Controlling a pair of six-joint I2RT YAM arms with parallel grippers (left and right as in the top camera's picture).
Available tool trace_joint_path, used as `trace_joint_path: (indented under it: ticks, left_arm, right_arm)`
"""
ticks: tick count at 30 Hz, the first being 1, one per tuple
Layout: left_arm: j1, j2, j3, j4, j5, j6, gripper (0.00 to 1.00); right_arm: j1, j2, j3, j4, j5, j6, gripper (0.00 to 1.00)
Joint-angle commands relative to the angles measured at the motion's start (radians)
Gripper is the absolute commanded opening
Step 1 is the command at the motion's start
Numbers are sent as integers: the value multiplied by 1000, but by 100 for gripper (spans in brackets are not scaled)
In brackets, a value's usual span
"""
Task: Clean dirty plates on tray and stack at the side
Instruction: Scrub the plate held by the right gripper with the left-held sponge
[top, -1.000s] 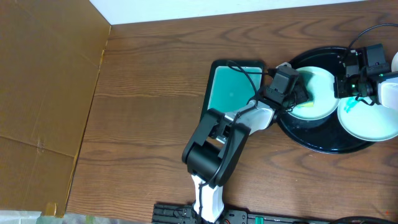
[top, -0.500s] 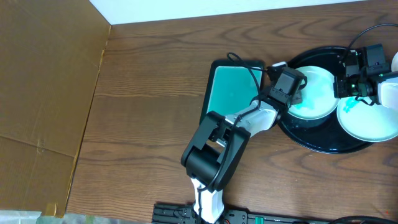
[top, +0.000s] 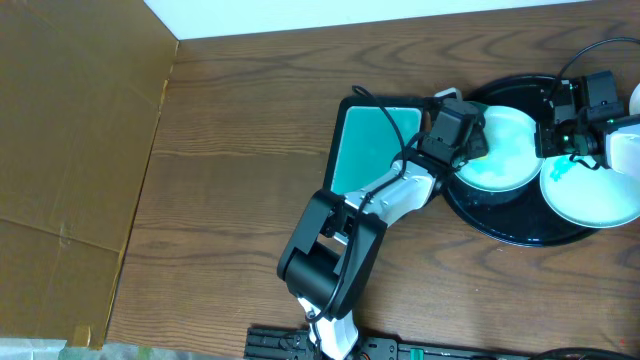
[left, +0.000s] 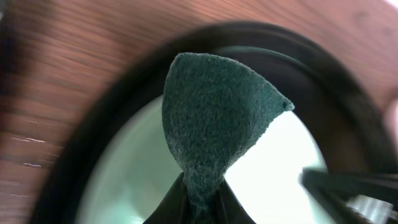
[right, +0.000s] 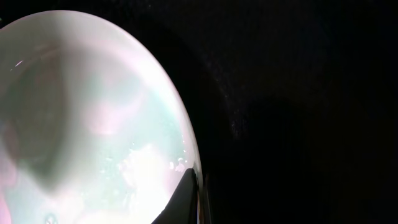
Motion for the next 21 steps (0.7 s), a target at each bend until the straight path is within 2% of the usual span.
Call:
trace_joint_path:
  ticks: [1,9,16,21]
  left_arm:
    - [-18,27,-11,59,84,-92,7]
    - [-7,131,-11,145,27,-83,7]
    - [45,143,-11,94,-63,94,7]
    - [97,78,-11,32,-63,137,7]
  right_arm:
    - [11,16,-18,-8,47,1,1]
    - [11,16,-18,-9,47,1,1]
    - [11,16,-18,-9,55,0,1]
    - [11,16,-18,-10,89,0,1]
